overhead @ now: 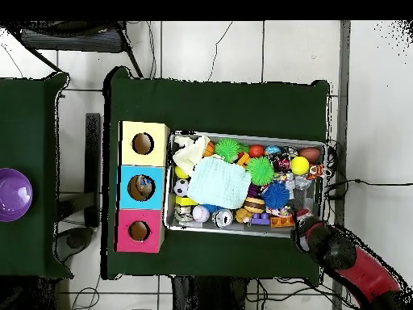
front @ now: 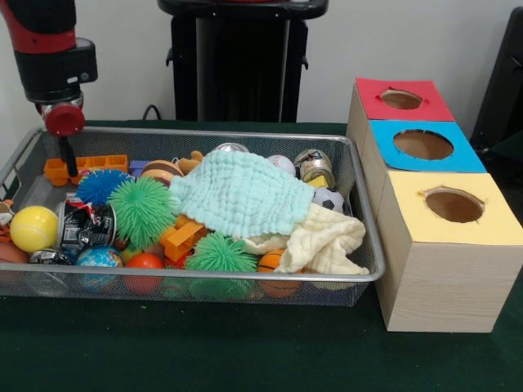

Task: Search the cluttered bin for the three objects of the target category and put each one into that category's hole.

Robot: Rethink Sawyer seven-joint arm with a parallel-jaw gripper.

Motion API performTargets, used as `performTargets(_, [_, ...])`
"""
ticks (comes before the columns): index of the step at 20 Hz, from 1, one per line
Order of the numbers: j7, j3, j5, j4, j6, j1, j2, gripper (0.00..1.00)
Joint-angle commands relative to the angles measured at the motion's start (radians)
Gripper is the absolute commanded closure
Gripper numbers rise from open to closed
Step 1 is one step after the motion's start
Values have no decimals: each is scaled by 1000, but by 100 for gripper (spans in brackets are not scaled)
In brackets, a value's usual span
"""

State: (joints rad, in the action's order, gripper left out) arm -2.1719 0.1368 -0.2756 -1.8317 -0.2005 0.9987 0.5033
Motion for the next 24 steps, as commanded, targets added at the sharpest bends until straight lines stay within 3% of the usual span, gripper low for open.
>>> performTargets(1, [1, 71, -66, 157, 121, -35, -66, 0])
performTargets(10, [16, 73, -125, 228, 147, -44, -74, 0])
performTargets(17, [22, 58, -94, 244, -9, -57, -46, 0])
performTargets(24, [31, -1, -61, 173, -225, -90, 68, 0])
